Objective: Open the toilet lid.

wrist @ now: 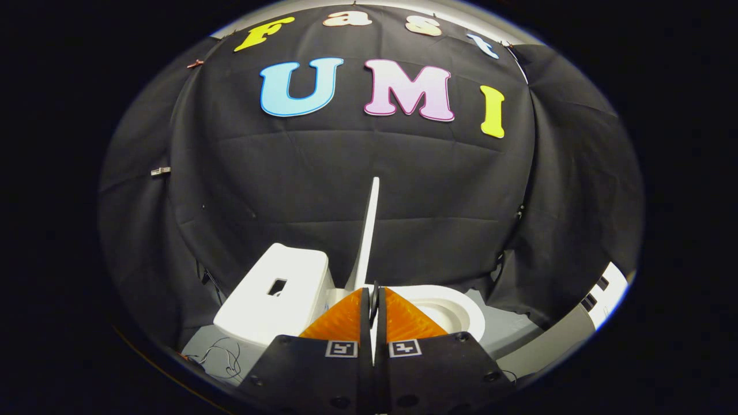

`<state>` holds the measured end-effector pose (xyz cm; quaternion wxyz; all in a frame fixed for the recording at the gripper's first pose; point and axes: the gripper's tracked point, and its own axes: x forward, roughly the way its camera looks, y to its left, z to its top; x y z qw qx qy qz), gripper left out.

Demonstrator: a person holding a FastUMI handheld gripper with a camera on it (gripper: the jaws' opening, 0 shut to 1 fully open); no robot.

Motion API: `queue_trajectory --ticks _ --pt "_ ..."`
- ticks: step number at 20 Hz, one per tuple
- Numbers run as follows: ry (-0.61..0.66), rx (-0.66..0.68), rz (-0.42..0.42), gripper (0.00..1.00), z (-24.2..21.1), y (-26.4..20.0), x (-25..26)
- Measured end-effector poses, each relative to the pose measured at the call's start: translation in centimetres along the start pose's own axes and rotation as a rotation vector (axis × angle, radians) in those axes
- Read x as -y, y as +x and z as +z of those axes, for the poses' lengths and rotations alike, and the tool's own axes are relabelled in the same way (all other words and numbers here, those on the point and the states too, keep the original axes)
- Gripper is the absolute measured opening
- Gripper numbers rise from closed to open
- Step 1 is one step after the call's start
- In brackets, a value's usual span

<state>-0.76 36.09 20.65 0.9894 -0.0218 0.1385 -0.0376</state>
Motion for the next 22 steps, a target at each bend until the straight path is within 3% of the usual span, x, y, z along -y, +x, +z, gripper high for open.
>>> queue_trajectory --ticks 22 --pt "-0.065 0.055 0.002 0.06 -2.1 -1.1 -10.5"
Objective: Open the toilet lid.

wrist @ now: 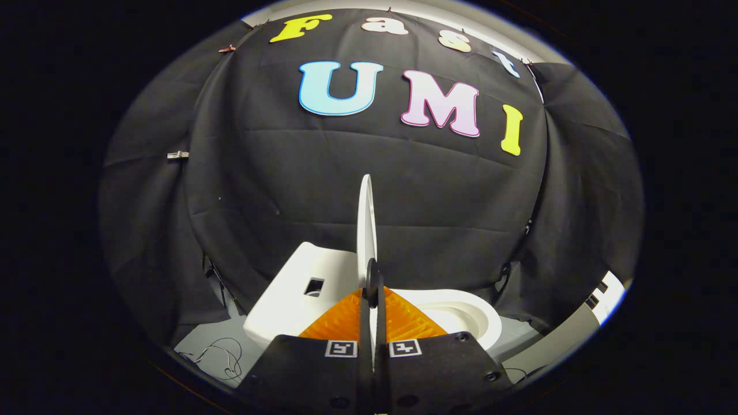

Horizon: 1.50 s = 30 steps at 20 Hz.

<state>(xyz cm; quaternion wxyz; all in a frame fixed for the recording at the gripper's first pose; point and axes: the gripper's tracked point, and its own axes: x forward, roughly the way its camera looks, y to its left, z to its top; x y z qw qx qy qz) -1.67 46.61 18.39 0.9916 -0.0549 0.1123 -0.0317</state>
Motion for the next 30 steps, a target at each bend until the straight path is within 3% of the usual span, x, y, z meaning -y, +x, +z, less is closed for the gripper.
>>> queue_trajectory --ticks 7,24,27,30 --pt "0.000 -0.053 0.060 0.06 -2.8 0.1 -2.9" --pt "-0.007 -0.036 0.080 0.06 -2.3 0.2 -3.2" --pt "0.000 -0.055 0.101 0.24 -2.9 0.1 -3.4" --pt "-0.017 -0.057 0.108 0.54 -3.1 0.1 -3.5"
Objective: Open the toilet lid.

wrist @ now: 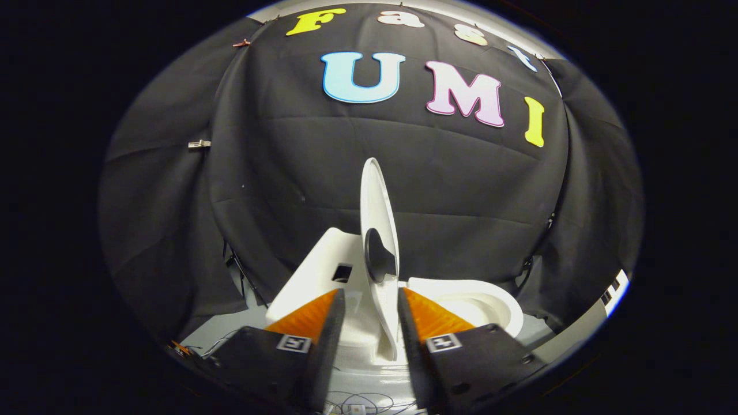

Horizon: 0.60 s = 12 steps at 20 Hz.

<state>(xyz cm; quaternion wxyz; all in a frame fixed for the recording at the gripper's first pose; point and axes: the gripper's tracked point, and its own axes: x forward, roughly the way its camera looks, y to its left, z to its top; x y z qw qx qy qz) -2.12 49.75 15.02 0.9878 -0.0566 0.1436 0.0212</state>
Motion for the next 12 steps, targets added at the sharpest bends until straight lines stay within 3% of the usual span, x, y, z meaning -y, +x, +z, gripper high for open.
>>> queue_trajectory --ticks 3,7,12 --pt "0.010 -0.008 0.017 0.85 -0.4 0.0 0.3" --pt "0.010 -0.018 0.040 0.96 -0.2 -0.3 0.7" --pt "0.046 -0.004 0.103 0.99 1.6 -2.3 3.0"
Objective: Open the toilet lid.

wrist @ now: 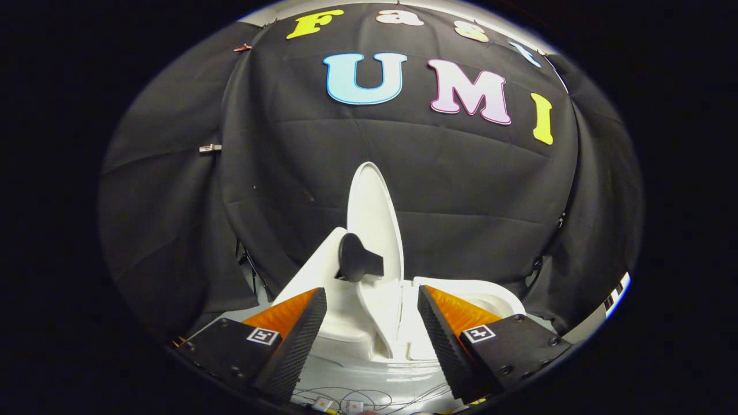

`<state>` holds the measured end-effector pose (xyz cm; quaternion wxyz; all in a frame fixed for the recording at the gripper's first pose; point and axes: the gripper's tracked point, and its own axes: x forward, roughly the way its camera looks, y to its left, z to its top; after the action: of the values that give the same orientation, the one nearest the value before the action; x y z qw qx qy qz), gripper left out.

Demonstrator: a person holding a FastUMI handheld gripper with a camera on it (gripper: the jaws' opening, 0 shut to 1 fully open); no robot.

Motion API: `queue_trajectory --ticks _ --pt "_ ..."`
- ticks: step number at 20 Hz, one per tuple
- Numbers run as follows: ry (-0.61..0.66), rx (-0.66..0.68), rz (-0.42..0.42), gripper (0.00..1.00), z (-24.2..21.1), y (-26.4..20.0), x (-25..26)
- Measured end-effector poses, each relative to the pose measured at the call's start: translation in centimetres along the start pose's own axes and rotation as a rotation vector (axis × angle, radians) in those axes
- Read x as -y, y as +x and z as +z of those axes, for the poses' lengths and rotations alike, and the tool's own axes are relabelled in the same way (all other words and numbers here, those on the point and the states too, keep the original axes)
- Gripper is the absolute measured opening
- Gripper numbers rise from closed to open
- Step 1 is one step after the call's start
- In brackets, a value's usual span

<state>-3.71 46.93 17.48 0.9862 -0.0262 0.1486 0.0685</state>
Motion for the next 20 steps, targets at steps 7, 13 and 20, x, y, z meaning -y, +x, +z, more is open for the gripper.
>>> queue_trajectory --ticks 7,13,20 --pt "0.067 0.035 0.108 0.99 2.1 -3.9 6.6" --pt "0.036 0.177 0.067 0.99 4.4 -4.9 19.1" --pt "0.147 0.239 -0.010 0.99 1.3 -4.1 33.4"
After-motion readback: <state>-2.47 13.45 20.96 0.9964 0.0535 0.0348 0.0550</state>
